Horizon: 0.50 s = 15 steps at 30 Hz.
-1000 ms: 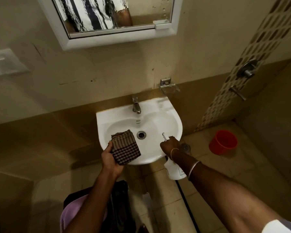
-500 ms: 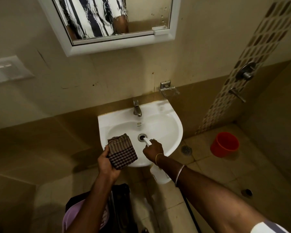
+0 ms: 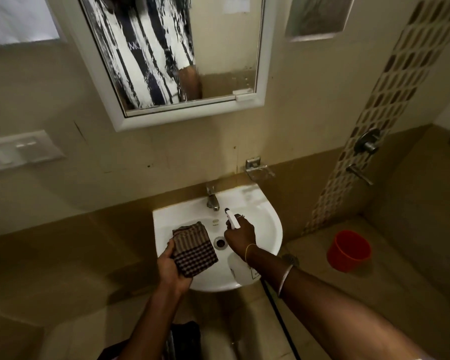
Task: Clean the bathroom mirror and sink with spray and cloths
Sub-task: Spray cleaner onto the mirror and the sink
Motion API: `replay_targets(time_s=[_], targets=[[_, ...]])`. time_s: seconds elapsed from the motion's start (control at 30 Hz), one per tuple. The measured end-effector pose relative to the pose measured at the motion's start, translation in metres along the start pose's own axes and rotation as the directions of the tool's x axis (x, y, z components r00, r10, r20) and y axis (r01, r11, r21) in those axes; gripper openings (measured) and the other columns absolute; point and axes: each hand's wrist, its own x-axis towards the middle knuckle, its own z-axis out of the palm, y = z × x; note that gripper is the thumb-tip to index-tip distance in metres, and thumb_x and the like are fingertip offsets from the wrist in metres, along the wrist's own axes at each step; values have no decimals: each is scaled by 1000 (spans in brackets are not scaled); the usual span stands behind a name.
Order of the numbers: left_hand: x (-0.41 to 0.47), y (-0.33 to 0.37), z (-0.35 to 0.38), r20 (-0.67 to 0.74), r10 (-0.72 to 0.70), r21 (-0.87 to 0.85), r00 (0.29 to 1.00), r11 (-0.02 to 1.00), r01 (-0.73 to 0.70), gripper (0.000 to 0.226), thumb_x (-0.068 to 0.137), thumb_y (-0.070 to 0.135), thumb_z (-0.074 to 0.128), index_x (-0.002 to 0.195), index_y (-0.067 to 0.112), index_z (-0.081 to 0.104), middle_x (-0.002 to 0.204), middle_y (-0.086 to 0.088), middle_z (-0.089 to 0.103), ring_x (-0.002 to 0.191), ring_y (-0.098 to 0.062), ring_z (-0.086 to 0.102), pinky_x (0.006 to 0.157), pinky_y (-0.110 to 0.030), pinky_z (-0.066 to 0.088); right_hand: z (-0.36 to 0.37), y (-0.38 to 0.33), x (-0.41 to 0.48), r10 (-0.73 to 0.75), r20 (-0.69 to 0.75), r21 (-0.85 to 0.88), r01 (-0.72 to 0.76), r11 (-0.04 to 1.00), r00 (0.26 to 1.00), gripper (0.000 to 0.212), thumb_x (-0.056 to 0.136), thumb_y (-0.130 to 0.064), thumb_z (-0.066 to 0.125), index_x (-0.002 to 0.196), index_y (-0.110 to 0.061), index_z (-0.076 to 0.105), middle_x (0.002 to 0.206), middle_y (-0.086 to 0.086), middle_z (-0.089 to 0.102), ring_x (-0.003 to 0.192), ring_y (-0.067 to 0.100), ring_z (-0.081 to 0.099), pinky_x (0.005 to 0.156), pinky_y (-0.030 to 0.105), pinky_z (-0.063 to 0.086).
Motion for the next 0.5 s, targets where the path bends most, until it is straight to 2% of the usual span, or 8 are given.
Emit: replay_targets(time_s=[0.1,0.27,0.37,0.5], targets=[[12,2,19,44,-17,-17,999,1000,17,50,106,45,41,134,10,63,130,-21,68,114,-42,65,74,-50,62,-10,-10,16,-15,-34,70,17,997,999,22,78,5,56,96,-5,65,87,6,64,76,21,58,63,20,45],[36,-1,52,93,-32,-36,995,999,35,51,106,44,41,138,10,61,134,-22,66,126,-44,60,100,-57,50,-28,-20,59,-57,-84,185,72,980,995,28,78,2,59,97,-17,69,91,6,69,78,18,61,70,26,50],[52,-1,72,93,-16,-51,996,998,20,50,106,44,41,137,11,62,134,-21,67,124,-43,61,97,-55,53,-43,-33,89,-111,-103,211,130,969,989,28,81,1,62,100,-18,69,86,-3,65,74,14,60,63,17,47],[71,0,90,84,5,-77,996,997,2,48,107,42,42,139,11,60,135,-21,66,128,-42,59,100,-55,52,-63,-53,135,-164,-180,230,203,952,970,26,84,2,63,103,-16,69,84,-2,65,73,14,60,62,16,47]])
